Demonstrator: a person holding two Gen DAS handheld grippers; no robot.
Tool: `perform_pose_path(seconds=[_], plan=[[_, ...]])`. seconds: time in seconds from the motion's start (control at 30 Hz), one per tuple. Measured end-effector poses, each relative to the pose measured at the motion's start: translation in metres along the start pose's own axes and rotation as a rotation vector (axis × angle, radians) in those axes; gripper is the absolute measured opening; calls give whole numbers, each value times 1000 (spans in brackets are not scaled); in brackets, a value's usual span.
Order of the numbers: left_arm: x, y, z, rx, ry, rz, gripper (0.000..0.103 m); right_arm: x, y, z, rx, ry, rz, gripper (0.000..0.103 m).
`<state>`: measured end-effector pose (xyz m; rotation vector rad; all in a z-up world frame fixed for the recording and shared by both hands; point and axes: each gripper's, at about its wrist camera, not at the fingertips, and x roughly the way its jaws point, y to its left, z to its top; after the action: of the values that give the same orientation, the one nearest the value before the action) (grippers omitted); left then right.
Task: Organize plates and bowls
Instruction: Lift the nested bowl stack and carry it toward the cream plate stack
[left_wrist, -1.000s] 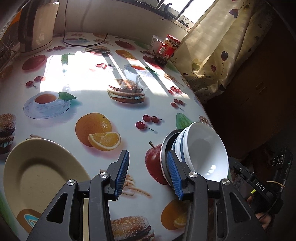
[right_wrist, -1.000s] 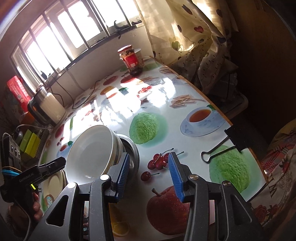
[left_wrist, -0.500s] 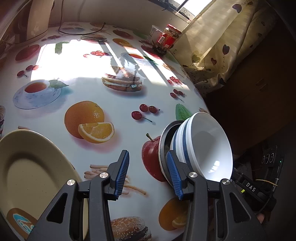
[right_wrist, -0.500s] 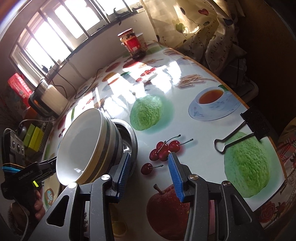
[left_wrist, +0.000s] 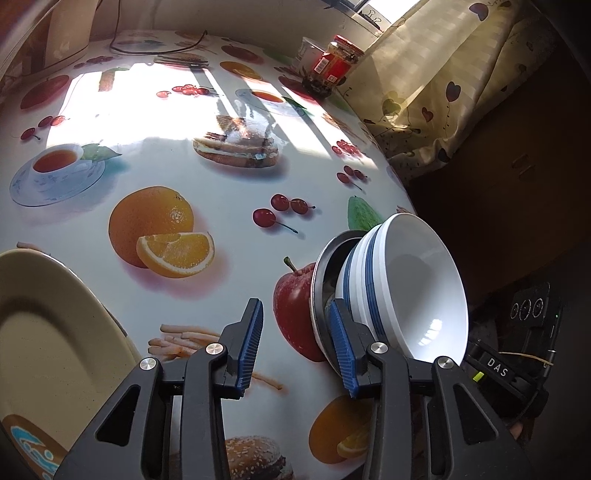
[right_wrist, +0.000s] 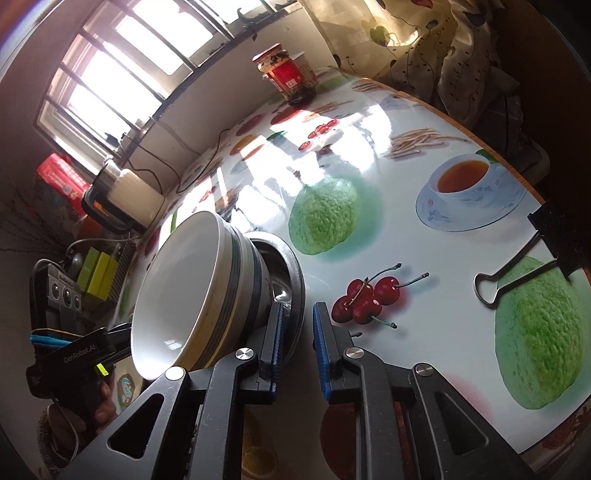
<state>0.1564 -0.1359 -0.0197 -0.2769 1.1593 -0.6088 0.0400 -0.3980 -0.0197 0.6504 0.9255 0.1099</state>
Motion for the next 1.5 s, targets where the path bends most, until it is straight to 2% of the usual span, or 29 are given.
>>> perform_pose_path(seconds=[0.3, 0.47, 0.73, 0.8, 1.0, 1.27, 1.5], plan=[[6, -4, -1, 7, 12, -14, 30, -1, -6, 2, 35, 1, 49, 11], [12, -12, -1, 21, 23, -27, 29, -7, -10, 2, 33, -9, 36, 11], [24, -24, 1, 24, 41, -90, 25, -19, -24, 5, 32, -29, 5, 10], [26, -24, 2, 10, 49, -129, 18, -21, -27, 5, 32, -32, 3, 10], [29, -21, 2, -18, 57, -189, 10, -22, -30, 5, 37, -34, 12, 11], [34, -6, 2, -112, 86, -282, 9, -22, -34, 5, 62, -28, 45, 11], [35, -1, 1, -156, 97, -323, 9, -21, -45, 5, 121, -19, 112, 11]])
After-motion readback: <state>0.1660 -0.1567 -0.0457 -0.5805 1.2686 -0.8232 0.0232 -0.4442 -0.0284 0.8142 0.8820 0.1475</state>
